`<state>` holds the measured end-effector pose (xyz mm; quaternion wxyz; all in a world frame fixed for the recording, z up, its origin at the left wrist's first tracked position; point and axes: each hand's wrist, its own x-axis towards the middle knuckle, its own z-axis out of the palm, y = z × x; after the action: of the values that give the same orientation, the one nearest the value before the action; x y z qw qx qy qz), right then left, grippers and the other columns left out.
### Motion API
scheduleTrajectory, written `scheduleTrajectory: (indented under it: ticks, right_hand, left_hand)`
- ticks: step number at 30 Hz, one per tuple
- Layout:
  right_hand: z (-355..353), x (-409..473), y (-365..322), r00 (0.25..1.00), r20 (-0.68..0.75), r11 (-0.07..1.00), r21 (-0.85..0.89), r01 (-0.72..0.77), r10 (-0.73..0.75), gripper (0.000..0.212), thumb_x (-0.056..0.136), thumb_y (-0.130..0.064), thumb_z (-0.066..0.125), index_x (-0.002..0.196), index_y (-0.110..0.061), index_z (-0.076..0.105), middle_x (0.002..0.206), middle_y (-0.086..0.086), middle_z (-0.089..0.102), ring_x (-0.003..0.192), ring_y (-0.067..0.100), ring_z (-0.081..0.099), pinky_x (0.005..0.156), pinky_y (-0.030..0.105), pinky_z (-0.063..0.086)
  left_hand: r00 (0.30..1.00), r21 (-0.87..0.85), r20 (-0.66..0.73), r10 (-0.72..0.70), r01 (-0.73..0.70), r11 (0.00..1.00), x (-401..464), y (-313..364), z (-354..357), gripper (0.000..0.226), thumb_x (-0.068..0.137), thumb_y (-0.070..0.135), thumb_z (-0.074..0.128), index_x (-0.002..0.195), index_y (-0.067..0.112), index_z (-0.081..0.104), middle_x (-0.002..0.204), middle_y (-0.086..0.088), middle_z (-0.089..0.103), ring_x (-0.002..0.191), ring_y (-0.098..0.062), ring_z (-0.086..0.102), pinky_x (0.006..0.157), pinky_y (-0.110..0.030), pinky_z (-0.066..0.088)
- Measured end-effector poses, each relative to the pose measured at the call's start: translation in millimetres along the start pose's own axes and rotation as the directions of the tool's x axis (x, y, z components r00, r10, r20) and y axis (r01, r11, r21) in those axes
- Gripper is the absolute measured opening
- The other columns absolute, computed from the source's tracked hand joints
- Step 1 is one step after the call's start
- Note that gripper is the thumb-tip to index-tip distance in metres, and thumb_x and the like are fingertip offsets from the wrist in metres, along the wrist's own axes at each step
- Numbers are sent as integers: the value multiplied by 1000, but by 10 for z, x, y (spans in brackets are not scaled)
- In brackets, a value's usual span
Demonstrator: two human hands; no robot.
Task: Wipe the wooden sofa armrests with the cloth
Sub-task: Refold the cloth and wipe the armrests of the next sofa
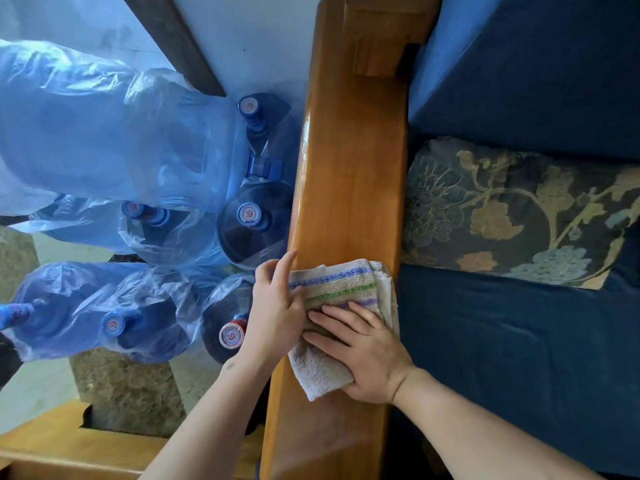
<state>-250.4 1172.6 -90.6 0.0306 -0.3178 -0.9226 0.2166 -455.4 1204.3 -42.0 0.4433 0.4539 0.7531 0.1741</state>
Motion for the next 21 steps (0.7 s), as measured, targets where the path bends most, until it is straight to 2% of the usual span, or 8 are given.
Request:
scheduleTrajectory:
  ticks: [3,5,9,11,13,17,19,21]
  right_hand:
    - [-34,89,135,999,-27,999,10,38,-37,68,86,-51,63,151,-35,51,167,-8,36,157,15,26,130,45,11]
    - [-104,173,287,995,-52,997,18,82,-80,66,87,-49,63,149,-33,54,165,-7,40,155,16,30,129,46,16]
    - [-370,608,848,982,-108,988,-5,157,-156,61,89,-45,63,147,-27,59,160,-2,48,151,20,40,126,49,24]
    - [-531,909,1158,987,-102,992,-25,122,-124,63,90,-44,61,150,-26,55,161,0,46,151,22,39,126,50,23]
    - [-691,1202,1437,993,-96,996,-61,68,-74,66,90,-44,60,153,-27,51,164,0,43,152,24,37,126,52,23]
    - [-983,1774,1925,992,-119,994,-93,-59,48,67,91,-47,54,155,-28,46,166,0,40,153,25,33,126,49,18]
    - [-1109,2031,2128,977,-166,983,-103,-151,133,65,93,-47,51,155,-30,44,166,-2,38,153,23,31,125,45,15]
    - [-1191,2217,2303,960,-202,971,-98,-220,197,64,93,-48,49,156,-33,43,167,-4,37,153,22,30,124,46,17]
  left_hand:
    - [999,-30,-9,-46,46,999,155,42,-38,46,105,25,49,150,33,41,145,1,40,134,-18,43,113,-38,37]
    - [999,-13,34,-31,32,999,275,102,-65,40,105,30,49,143,40,45,137,1,45,129,-21,47,110,-41,40]
    - [999,-15,51,-6,7,1000,637,233,-130,40,104,39,50,144,44,44,128,8,43,118,-12,49,104,-30,42]
    - [999,-43,31,-13,15,999,846,324,-138,50,103,43,51,150,46,34,130,12,37,108,-2,49,94,-15,39]
    - [1000,-69,6,-8,9,998,1061,451,-135,58,102,44,54,153,48,25,131,12,32,101,1,47,85,-8,32]
    - [999,-72,-44,18,-21,997,1603,739,-184,63,102,47,54,157,45,23,127,10,33,94,2,44,83,-13,31]
    - [996,-36,-69,56,-59,998,1852,899,-241,61,102,48,54,157,44,27,127,8,35,102,-5,46,87,-22,35]
    - [991,36,-82,106,-103,994,2072,1053,-317,67,100,45,58,158,41,25,132,4,37,119,-18,49,97,-32,39]
